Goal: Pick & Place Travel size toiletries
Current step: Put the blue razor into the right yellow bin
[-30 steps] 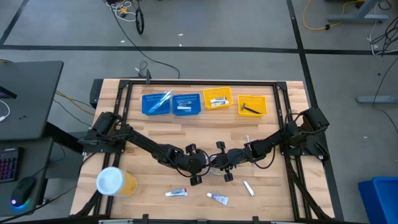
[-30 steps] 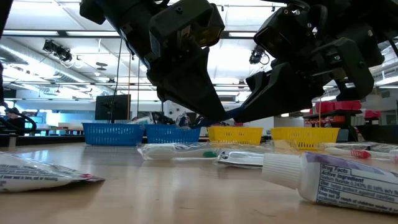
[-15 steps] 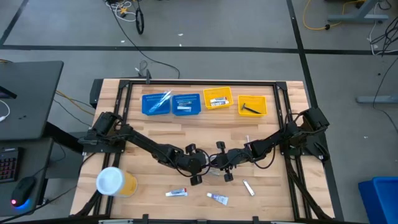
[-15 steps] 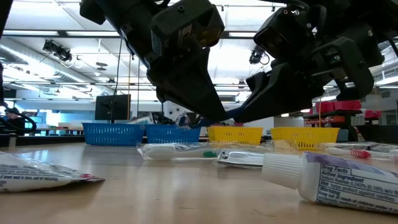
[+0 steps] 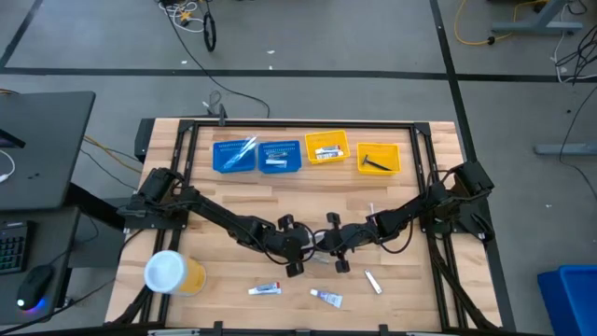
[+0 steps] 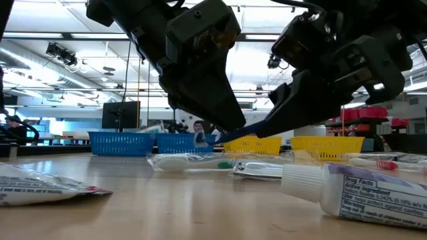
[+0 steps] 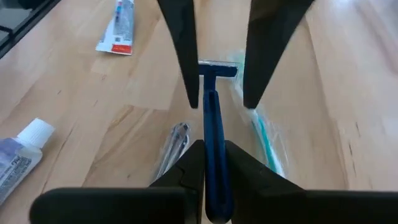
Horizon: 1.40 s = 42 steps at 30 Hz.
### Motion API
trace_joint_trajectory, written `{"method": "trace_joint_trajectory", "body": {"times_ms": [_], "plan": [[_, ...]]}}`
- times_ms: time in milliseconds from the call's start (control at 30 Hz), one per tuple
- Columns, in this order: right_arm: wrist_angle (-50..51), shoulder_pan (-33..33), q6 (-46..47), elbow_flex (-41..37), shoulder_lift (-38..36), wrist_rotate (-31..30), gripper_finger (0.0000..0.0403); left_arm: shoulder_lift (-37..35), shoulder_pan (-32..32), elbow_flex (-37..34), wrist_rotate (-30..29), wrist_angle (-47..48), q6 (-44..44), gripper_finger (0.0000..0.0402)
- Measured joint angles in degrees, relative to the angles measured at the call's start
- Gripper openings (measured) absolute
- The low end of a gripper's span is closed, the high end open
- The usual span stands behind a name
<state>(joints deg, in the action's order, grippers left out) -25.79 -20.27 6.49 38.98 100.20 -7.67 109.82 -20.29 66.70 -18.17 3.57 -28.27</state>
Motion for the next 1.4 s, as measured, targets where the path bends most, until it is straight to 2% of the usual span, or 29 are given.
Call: {"method": "trace_joint_trajectory", "body": {"times_ms": [133, 233, 333, 467, 600, 733, 867, 967, 1133, 1300, 1400], "plan": [[0.4, 0.0, 2.3, 0.0, -1.0, -1.3, 0.0044, -1.5, 0.0, 0.0, -0.3, 0.7, 0.0, 0.0162], [4.3, 0.3, 0.5, 0.0, -4.6, -2.8, 0.0044, -5.9, 0.0, 0.0, -2.1, 2.0, 0.4, 0.016], [15.0, 1.0, 0.4, 0.0, -10.0, -9.3, 0.0044, -11.2, -0.1, 0.0, -6.6, 6.5, 1.1, 0.016], [32.2, 3.6, 4.1, 0.1, -19.7, -16.7, 0.0047, -17.1, 0.0, 0.1, -9.7, 11.3, 0.5, 0.016], [47.5, 8.6, 7.9, 0.0, -29.9, -17.8, 0.0047, -19.3, 0.2, -0.3, -11.9, 13.9, 0.9, 0.0159], [57.1, 16.4, 7.7, 0.0, -38.5, -17.9, 0.0048, -19.5, 0.2, -0.3, -12.3, 14.0, 1.8, 0.0159], [64.4, 26.1, 8.3, 0.0, -44.1, -17.7, 0.0048, -18.7, 0.2, -0.3, -12.4, 13.4, 1.7, 0.0159], [67.3, 34.0, 9.2, 0.0, -45.5, -17.0, 0.0049, -18.7, 0.2, -0.3, -12.4, 12.7, 1.7, 0.0159], [66.8, 44.6, 6.2, 0.0, -43.6, -8.2, 0.0049, -18.7, 0.3, -0.3, -12.8, 11.5, 1.9, 0.0159], [66.8, 50.2, 0.4, 0.0, -39.0, -6.7, 0.0049, -18.7, 0.3, -0.3, -12.7, 11.6, 1.9, 0.0159], [66.6, 52.2, -2.8, 0.0, -35.8, -2.5, 0.0051, -18.7, 0.3, -0.3, -12.7, 11.5, 1.9, 0.0159]]}}
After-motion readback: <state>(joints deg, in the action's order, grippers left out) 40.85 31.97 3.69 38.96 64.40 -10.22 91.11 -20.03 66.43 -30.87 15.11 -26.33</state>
